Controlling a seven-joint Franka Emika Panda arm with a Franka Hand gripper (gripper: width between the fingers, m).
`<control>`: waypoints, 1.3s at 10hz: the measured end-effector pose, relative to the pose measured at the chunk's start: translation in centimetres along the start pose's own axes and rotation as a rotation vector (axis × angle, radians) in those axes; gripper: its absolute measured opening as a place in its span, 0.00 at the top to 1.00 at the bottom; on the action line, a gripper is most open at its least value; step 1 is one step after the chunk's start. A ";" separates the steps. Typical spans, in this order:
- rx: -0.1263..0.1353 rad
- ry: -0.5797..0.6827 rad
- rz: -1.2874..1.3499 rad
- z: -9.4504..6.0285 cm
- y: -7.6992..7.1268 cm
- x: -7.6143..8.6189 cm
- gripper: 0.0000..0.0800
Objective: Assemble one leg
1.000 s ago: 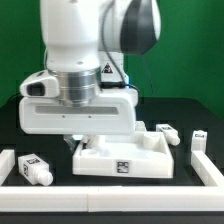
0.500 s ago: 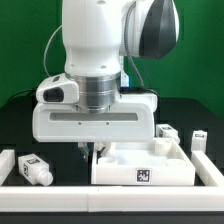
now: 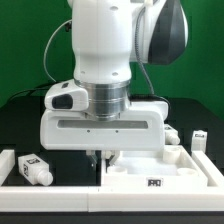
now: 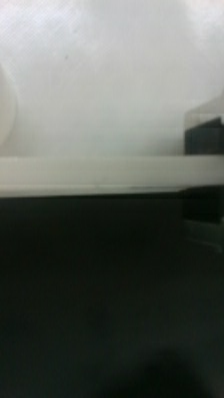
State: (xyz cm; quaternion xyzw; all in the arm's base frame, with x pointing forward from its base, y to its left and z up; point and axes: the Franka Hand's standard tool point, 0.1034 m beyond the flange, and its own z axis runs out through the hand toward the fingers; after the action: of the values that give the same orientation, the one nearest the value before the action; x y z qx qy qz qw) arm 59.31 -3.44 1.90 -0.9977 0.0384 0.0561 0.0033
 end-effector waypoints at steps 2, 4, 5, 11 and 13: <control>-0.016 -0.025 -0.007 1.0 -1.3 0.2 0.93; -0.048 -0.037 0.014 0.9 -1.4 0.2 0.93; -0.058 -0.032 0.022 0.9 -1.4 0.2 0.93; -0.017 -0.075 0.015 -4.7 -4.4 -2.4 0.39; -0.026 -0.061 0.044 -6.6 -6.3 -3.8 0.24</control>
Offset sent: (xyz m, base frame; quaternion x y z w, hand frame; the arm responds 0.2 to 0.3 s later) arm 0.0230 0.0312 -0.0005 -0.0132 -0.0016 0.0422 0.9990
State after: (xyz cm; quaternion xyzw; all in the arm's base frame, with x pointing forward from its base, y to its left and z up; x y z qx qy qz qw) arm 56.78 3.10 8.92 -0.9944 0.0596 0.0870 -0.0099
